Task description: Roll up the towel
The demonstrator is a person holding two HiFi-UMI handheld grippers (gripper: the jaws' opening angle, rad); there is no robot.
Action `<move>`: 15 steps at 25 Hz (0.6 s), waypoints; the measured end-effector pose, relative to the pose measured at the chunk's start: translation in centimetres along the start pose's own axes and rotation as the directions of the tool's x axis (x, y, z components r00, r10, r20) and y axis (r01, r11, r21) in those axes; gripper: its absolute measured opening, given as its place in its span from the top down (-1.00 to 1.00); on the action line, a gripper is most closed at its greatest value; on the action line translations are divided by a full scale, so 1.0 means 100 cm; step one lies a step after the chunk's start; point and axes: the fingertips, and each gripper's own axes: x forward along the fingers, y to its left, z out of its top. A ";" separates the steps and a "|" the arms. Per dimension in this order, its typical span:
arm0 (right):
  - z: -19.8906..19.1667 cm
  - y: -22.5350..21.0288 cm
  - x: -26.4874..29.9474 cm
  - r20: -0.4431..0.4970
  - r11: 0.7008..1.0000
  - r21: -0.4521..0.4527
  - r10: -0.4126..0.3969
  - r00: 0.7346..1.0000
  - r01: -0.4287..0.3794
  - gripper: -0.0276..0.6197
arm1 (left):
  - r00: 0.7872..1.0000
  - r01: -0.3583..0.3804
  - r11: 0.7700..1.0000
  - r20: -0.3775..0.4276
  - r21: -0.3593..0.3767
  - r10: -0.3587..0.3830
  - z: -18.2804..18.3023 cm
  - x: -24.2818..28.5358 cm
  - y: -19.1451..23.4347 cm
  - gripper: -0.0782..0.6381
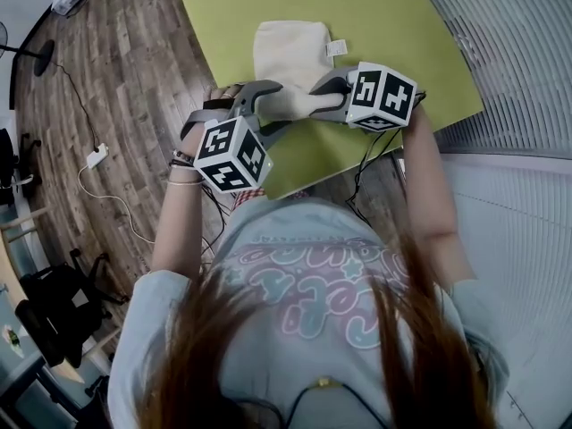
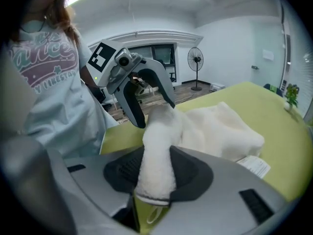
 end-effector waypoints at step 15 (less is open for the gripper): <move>0.004 -0.005 -0.004 0.040 0.994 0.081 0.077 0.996 -0.080 0.43 | 0.992 0.072 0.997 -0.103 0.010 -0.071 -0.011 0.035 0.002 0.17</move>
